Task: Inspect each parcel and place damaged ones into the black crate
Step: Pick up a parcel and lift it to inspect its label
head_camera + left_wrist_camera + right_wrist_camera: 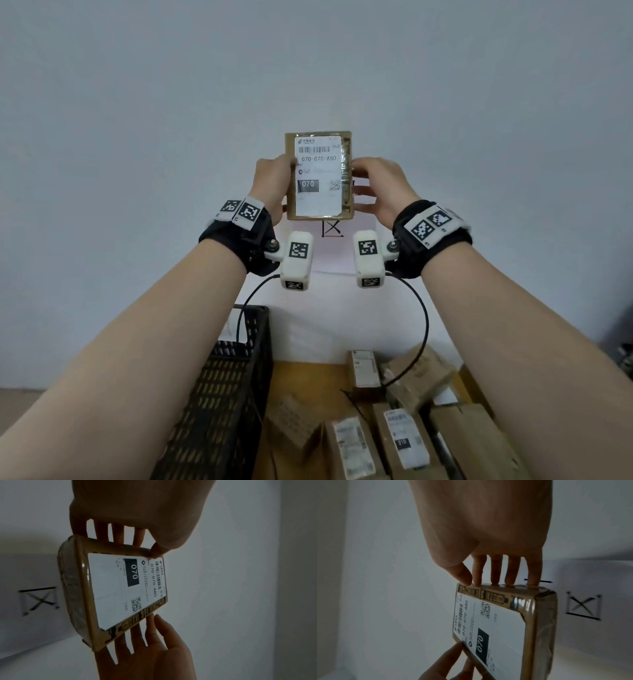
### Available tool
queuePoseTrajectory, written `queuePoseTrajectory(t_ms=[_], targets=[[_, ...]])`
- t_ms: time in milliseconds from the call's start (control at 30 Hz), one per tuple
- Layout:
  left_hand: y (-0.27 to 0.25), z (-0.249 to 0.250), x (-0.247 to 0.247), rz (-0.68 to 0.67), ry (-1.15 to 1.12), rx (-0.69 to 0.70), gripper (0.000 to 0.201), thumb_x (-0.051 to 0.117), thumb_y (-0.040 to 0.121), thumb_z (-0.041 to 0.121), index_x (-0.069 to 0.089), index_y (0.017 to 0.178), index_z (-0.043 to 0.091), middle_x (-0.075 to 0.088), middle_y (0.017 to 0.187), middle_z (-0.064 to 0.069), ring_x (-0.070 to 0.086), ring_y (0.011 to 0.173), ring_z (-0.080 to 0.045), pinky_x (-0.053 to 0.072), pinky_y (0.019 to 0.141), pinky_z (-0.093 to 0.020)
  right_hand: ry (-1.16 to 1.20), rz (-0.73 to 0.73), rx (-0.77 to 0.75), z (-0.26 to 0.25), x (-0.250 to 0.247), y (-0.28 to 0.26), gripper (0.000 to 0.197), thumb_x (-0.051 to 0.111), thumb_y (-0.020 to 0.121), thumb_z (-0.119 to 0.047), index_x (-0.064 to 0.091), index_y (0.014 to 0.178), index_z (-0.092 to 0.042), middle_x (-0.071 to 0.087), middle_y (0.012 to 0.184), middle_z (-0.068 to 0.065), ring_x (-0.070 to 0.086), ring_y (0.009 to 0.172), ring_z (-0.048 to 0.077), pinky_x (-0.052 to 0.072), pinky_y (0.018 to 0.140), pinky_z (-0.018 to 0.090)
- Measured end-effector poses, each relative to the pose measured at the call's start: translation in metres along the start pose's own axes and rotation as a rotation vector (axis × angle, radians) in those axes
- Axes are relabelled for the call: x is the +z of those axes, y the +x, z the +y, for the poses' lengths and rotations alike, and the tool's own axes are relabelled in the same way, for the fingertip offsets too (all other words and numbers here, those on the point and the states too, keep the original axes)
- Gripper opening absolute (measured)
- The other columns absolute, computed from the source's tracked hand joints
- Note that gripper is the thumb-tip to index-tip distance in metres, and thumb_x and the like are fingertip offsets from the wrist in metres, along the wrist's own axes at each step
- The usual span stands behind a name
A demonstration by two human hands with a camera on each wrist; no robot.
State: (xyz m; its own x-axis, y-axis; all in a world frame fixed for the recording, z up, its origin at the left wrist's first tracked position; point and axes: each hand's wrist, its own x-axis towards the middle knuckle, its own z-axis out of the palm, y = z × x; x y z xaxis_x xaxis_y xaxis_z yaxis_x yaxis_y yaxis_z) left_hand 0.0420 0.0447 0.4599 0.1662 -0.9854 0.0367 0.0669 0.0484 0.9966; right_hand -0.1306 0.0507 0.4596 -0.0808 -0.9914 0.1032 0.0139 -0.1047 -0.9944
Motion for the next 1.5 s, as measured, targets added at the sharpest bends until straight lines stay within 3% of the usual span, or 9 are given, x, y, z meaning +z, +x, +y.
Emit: queuePoseTrajectory(t_ms=[133, 267, 567, 933, 1100, 1167, 1300, 1367, 1500], targets=[[-0.008, 0.035, 0.008, -0.002, -0.014, 0.113, 0.044, 0.049, 0.097, 0.029, 0.055, 0.135, 0.009, 0.073, 0.099, 0.000, 0.068, 0.078, -0.016, 0.048, 0.065, -0.032, 0.042, 0.045, -0.126, -0.030, -0.006, 0.000, 0.020, 0.055, 0.095, -0.014, 0.070, 0.109, -0.015, 0.073, 0.095, -0.002, 0.067, 0.083, 0.018, 0.055, 0.067, 0.032], [-0.014, 0.060, 0.014, -0.010, -0.053, 0.204, 0.046, 0.053, 0.094, 0.037, 0.058, 0.134, 0.013, 0.074, 0.120, -0.004, 0.072, 0.090, -0.016, 0.049, 0.069, -0.035, 0.103, 0.091, -0.198, -0.053, -0.009, -0.003, 0.036, 0.054, 0.098, -0.019, 0.059, 0.133, -0.022, 0.073, 0.116, 0.002, 0.068, 0.093, 0.020, 0.055, 0.071, 0.035], [-0.027, 0.088, 0.020, -0.055, -0.156, 0.270, 0.034, 0.052, 0.103, 0.031, 0.060, 0.131, 0.013, 0.076, 0.106, 0.003, 0.072, 0.087, -0.011, 0.056, 0.066, -0.029, 0.124, 0.129, -0.320, -0.085, -0.026, -0.015, 0.034, 0.057, 0.098, -0.021, 0.066, 0.130, -0.026, 0.075, 0.114, 0.000, 0.068, 0.096, 0.020, 0.055, 0.074, 0.034], [-0.029, 0.097, 0.023, -0.066, -0.157, 0.286, 0.033, 0.052, 0.102, 0.027, 0.062, 0.128, 0.011, 0.077, 0.108, 0.000, 0.072, 0.087, -0.012, 0.058, 0.075, -0.034, 0.117, 0.139, -0.333, -0.094, -0.031, -0.016, 0.032, 0.056, 0.097, -0.019, 0.067, 0.126, -0.027, 0.074, 0.115, 0.000, 0.066, 0.092, 0.019, 0.055, 0.075, 0.034], [-0.022, 0.088, 0.024, -0.053, -0.129, 0.293, 0.023, 0.050, 0.104, 0.015, 0.061, 0.124, 0.011, 0.072, 0.106, -0.002, 0.070, 0.089, -0.015, 0.059, 0.076, -0.035, 0.121, 0.145, -0.326, -0.090, -0.035, -0.013, 0.032, 0.056, 0.096, -0.018, 0.068, 0.124, -0.027, 0.074, 0.112, 0.000, 0.065, 0.093, 0.020, 0.053, 0.074, 0.034], [-0.020, 0.083, 0.024, -0.078, -0.112, 0.290, 0.027, 0.057, 0.103, 0.022, 0.057, 0.128, 0.013, 0.072, 0.109, 0.000, 0.070, 0.096, -0.015, 0.059, 0.083, -0.039, 0.131, 0.140, -0.328, -0.087, -0.037, -0.012, 0.032, 0.057, 0.096, -0.020, 0.067, 0.126, -0.026, 0.074, 0.112, 0.000, 0.067, 0.093, 0.018, 0.052, 0.074, 0.034], [-0.012, 0.075, 0.020, -0.176, 0.057, 0.248, 0.082, 0.066, 0.093, 0.060, 0.031, 0.158, 0.024, 0.062, 0.138, 0.000, 0.056, 0.127, -0.023, 0.047, 0.105, -0.055, 0.155, 0.156, -0.339, -0.080, -0.043, -0.009, 0.043, 0.072, 0.095, -0.030, 0.058, 0.135, -0.020, 0.075, 0.109, -0.001, 0.073, 0.073, 0.002, 0.055, 0.059, 0.025], [-0.011, 0.072, 0.019, -0.282, 0.106, 0.216, 0.095, 0.068, 0.081, 0.076, 0.038, 0.156, 0.025, 0.060, 0.140, 0.002, 0.051, 0.133, -0.027, 0.043, 0.109, -0.061, 0.186, 0.155, -0.325, -0.076, -0.045, -0.007, 0.051, 0.076, 0.093, -0.032, 0.055, 0.137, -0.018, 0.075, 0.115, 0.003, 0.075, 0.077, 0.006, 0.056, 0.056, 0.025], [-0.016, 0.071, 0.025, -0.379, 0.020, 0.267, 0.055, 0.072, 0.090, 0.055, 0.064, 0.127, 0.016, 0.074, 0.110, 0.004, 0.070, 0.111, -0.025, 0.061, 0.082, -0.044, 0.204, 0.150, -0.270, -0.072, -0.046, -0.007, 0.055, 0.078, 0.091, -0.031, 0.049, 0.136, -0.018, 0.073, 0.113, 0.005, 0.073, 0.093, 0.020, 0.058, 0.071, 0.038]])
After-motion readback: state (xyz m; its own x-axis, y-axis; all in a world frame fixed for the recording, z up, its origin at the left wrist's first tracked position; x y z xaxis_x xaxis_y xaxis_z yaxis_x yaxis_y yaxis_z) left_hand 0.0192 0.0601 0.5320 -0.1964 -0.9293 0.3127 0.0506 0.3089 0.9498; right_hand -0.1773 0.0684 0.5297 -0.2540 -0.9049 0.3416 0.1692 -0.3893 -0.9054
